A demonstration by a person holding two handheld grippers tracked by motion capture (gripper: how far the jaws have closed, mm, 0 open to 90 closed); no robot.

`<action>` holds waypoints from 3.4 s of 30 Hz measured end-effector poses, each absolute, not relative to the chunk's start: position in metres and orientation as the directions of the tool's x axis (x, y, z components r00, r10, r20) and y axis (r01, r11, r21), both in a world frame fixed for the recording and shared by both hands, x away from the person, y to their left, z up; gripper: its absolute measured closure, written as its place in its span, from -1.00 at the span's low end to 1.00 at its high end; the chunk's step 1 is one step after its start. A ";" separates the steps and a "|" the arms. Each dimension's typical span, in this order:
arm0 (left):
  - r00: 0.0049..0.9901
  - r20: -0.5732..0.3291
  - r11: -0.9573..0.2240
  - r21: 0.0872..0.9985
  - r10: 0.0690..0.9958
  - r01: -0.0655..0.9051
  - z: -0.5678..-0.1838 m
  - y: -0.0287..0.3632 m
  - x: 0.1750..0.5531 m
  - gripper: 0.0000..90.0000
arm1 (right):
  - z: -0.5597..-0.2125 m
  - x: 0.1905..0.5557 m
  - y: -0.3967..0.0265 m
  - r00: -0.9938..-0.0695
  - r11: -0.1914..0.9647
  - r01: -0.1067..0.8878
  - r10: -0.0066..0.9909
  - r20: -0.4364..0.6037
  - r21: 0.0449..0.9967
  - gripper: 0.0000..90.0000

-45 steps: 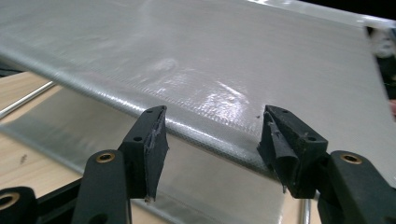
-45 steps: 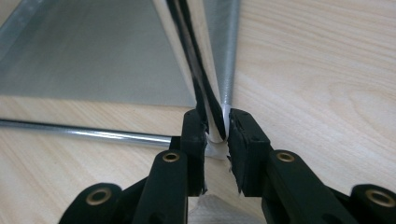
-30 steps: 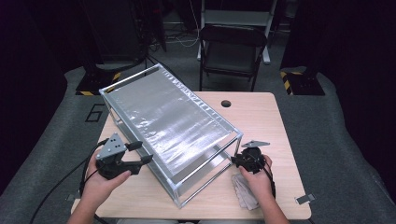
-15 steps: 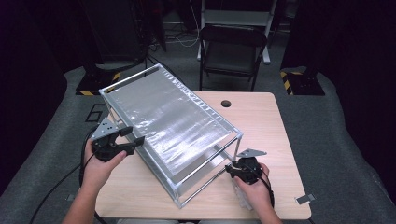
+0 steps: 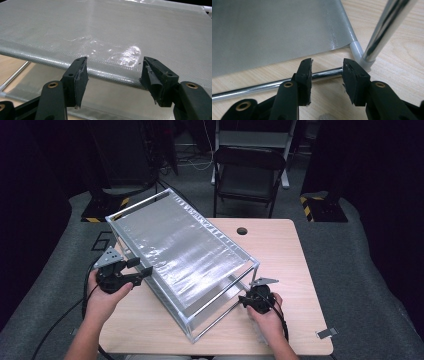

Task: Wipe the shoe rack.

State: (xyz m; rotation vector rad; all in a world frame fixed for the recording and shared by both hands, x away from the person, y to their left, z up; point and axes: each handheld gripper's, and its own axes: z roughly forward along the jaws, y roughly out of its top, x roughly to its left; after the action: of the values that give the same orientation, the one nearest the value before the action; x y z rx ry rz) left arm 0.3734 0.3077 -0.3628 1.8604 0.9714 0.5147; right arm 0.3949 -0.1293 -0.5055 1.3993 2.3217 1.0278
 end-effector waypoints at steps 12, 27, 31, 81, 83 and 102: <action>0.686 0.002 -0.339 0.870 0.728 0.358 -0.358 0.285 0.351 -0.11 | -0.503 0.408 -0.136 -0.464 0.262 0.678 0.877 0.123 0.686 0.33; 0.768 -0.080 -0.326 0.874 0.635 0.360 -0.363 0.268 0.326 -0.03 | -0.506 0.417 -0.142 -0.461 0.249 0.685 0.876 0.143 0.685 0.35; 0.758 -0.048 -0.334 0.878 0.650 0.343 -0.361 0.277 0.328 -0.23 | -0.506 0.418 -0.139 -0.471 0.276 0.677 0.875 0.114 0.682 0.31; 0.658 0.061 -0.344 0.886 0.750 0.310 -0.370 0.273 0.343 -0.53 | -0.506 0.329 -0.173 -0.486 0.315 0.666 0.871 0.073 0.676 -0.05; 0.657 0.060 -0.341 0.887 0.752 0.310 -0.370 0.273 0.343 -0.54 | -0.506 0.327 -0.173 -0.482 0.308 0.669 0.873 0.079 0.677 -0.07; 0.710 0.054 -0.370 0.879 0.702 0.300 -0.372 0.241 0.332 -0.49 | -0.479 0.338 -0.152 -0.555 0.284 0.554 0.826 0.093 0.782 0.88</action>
State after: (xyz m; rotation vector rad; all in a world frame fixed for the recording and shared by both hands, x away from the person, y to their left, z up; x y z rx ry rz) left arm 0.3324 0.2413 -0.3725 1.9620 0.7701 0.5308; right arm 0.3379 -0.1524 -0.4794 1.2529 2.2285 1.1509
